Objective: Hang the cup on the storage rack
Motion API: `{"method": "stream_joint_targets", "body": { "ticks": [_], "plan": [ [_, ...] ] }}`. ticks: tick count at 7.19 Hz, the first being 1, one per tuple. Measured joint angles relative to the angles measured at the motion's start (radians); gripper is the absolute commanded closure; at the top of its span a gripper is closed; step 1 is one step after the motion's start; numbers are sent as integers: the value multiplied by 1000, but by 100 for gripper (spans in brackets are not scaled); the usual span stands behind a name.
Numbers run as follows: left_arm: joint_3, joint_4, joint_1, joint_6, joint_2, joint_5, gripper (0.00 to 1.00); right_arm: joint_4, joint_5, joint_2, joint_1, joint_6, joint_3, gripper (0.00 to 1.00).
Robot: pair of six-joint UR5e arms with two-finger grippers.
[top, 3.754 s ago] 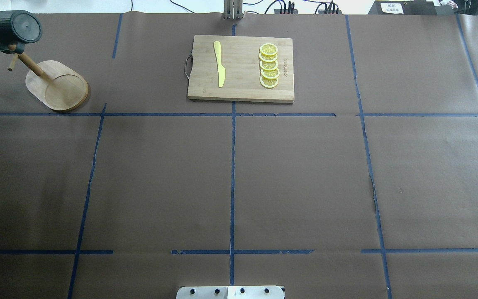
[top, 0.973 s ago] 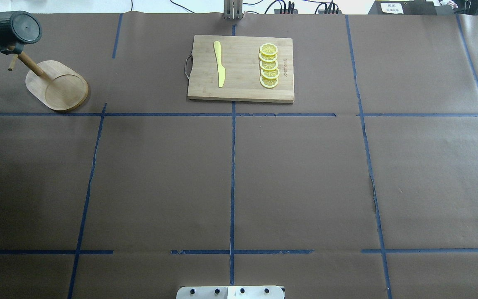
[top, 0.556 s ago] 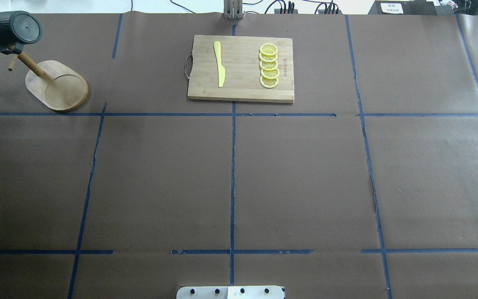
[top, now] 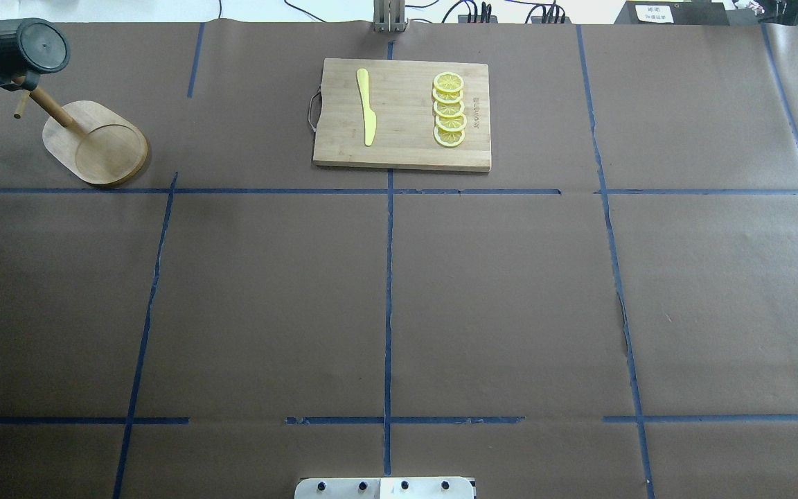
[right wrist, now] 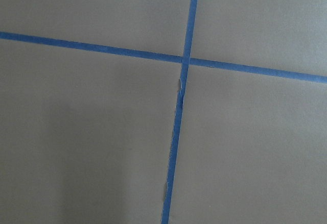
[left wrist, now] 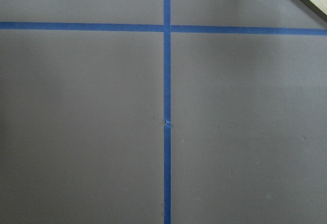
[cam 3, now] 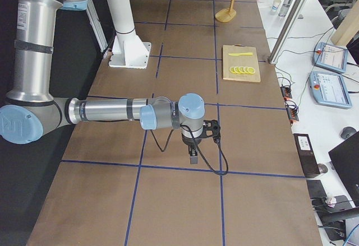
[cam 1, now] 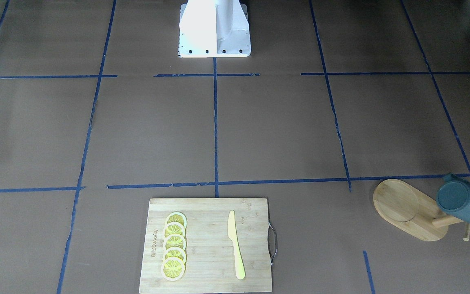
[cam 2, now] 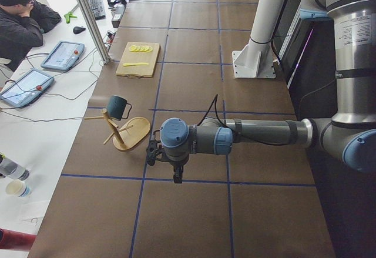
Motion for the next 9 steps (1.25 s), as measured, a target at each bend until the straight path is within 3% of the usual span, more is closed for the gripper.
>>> {"method": "stream_joint_targets", "body": {
  "ticks": [4,7,9],
  "plan": [
    [-2,3,-4,-1,3,2,0,4,4,-20,0,-14,-3,0],
    [2,2,-3,0,3,111,0,4,61,-31,1,-19,-22,0],
    [10,0,-2,0,1,128,0,6,64,-30,1,-21,-24,0]
  ]
}}
